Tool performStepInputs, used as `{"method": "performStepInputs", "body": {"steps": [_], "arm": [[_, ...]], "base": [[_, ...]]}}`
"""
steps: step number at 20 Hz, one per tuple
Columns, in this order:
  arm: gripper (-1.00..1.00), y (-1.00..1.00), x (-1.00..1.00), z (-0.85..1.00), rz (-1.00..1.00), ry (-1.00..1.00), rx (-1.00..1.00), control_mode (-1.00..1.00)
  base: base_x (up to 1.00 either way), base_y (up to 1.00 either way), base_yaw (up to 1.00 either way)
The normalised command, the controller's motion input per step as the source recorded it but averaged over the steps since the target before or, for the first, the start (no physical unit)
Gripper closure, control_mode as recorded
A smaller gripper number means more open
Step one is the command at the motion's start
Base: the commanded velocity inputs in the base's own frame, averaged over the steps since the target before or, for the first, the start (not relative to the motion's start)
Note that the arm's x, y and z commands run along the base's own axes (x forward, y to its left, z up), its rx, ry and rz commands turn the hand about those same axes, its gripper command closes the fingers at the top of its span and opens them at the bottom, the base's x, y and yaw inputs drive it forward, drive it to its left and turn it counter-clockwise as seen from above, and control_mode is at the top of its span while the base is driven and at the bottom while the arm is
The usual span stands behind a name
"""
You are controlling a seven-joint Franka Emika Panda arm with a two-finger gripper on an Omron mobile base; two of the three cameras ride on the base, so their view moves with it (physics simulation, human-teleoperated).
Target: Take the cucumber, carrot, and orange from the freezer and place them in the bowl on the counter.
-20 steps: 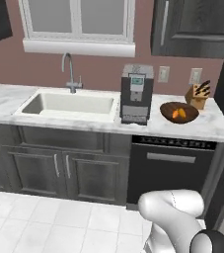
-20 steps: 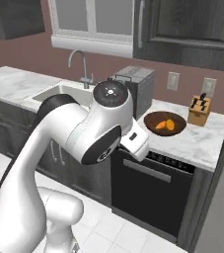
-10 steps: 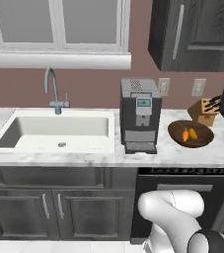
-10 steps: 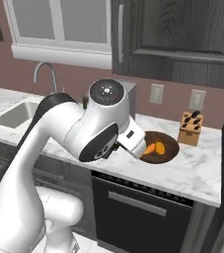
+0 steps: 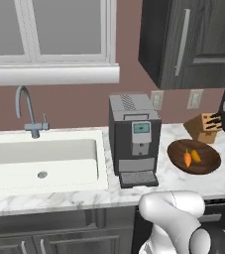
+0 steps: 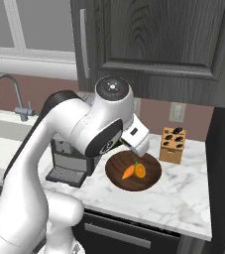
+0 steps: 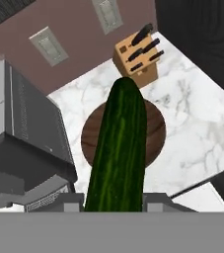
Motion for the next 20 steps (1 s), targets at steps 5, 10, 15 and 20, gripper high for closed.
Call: {"method": "performStepInputs", "body": {"steps": [5,10,15,20], "arm": [[1.00,0.00,1.00,-0.83,0.00,0.06,-0.14,-1.00],[1.00,0.00,1.00,-0.99,0.02,0.23,-0.12,-1.00],[1.00,0.00,1.00,-0.85,0.10,0.25,-0.08,-1.00],[1.00,-0.04,0.71,-0.32,0.09,0.21,0.00,-1.00]], "base": [[0.00,0.00,0.00],[0.00,0.00,0.00],[0.00,0.00,0.00],[0.00,0.00,0.00]]}}
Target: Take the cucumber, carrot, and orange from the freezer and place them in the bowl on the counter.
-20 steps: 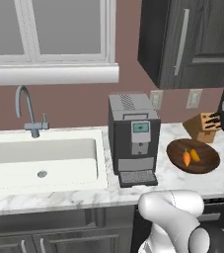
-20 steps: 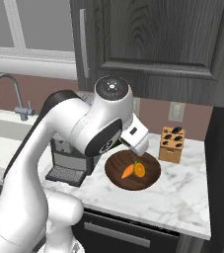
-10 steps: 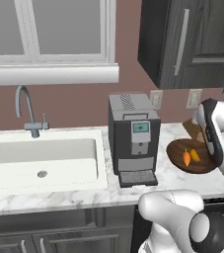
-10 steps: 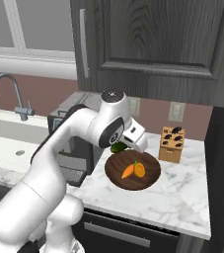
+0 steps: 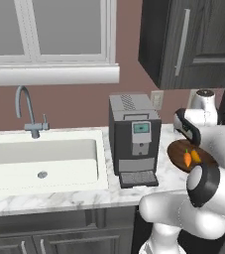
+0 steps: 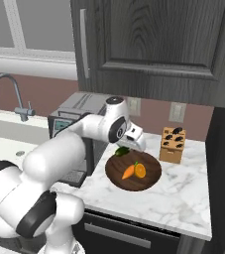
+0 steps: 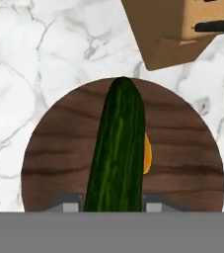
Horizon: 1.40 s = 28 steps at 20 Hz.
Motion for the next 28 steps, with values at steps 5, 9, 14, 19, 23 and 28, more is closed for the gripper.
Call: {"method": "performStepInputs", "body": {"steps": [5,9,14,19,23,28], "arm": [[1.00,0.17,0.27,-0.37,0.20,0.02,-0.03,-1.00],[1.00,0.17,0.19,-0.67,0.22,0.03,0.00,-1.00],[1.00,0.01,0.27,-0.63,0.19,0.04,0.00,-1.00],[1.00,0.00,0.45,-0.41,0.08,0.00,0.00,-1.00],[-1.00,0.00,0.01,-0.12,-0.03,0.00,0.00,-1.00],[-1.00,-0.01,-0.18,0.05,-0.01,-0.01,0.00,-1.00]], "base": [[0.00,0.00,0.00],[0.00,0.00,0.00],[0.00,0.00,0.00],[0.00,0.00,0.00],[0.00,0.00,0.00],[0.00,0.00,0.00]]}}
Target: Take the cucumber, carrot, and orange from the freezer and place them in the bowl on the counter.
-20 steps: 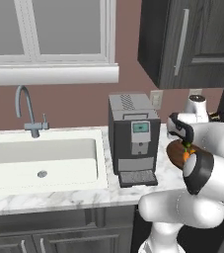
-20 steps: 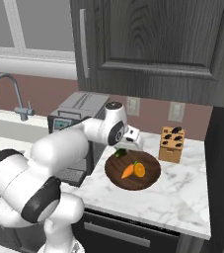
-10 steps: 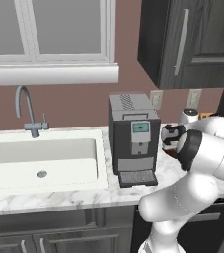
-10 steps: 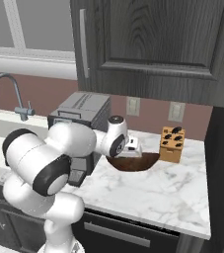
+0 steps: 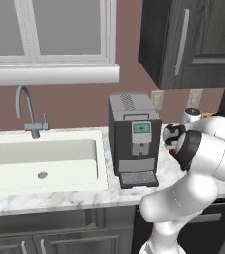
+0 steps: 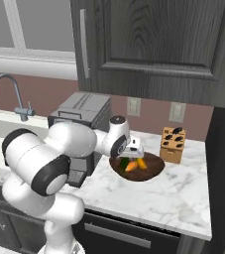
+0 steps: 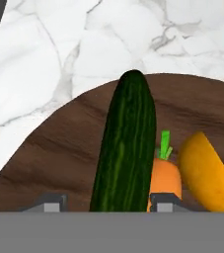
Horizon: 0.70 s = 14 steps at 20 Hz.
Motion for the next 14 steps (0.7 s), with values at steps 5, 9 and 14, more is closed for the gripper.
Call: {"method": "performStepInputs", "body": {"steps": [5,9,14], "arm": [[-1.00,-0.31,-0.86,0.42,-0.13,-0.07,0.07,-1.00],[-1.00,-0.52,-1.00,0.46,-0.14,-0.10,0.12,-1.00],[-1.00,-0.55,-1.00,0.83,-0.19,-0.19,0.13,-1.00]], "base": [[0.00,0.00,0.00],[0.00,0.00,0.00],[0.00,0.00,0.00]]}}
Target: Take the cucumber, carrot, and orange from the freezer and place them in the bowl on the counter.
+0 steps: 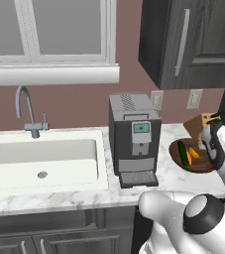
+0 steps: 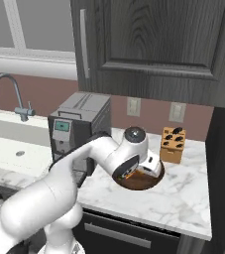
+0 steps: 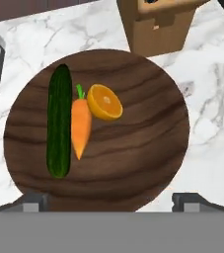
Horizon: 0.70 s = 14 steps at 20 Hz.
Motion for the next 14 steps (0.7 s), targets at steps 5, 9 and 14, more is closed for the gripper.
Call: {"method": "performStepInputs", "body": {"steps": [5,9,14], "arm": [[-1.00,-0.64,-1.00,0.84,-0.19,-0.36,0.14,-1.00],[-1.00,-0.62,-1.00,0.61,-0.14,-0.52,0.11,-1.00],[-1.00,-0.49,-1.00,0.53,-0.10,-0.61,0.09,-1.00]], "base": [[0.00,0.00,0.00],[0.00,0.00,0.00],[0.00,0.00,0.00]]}}
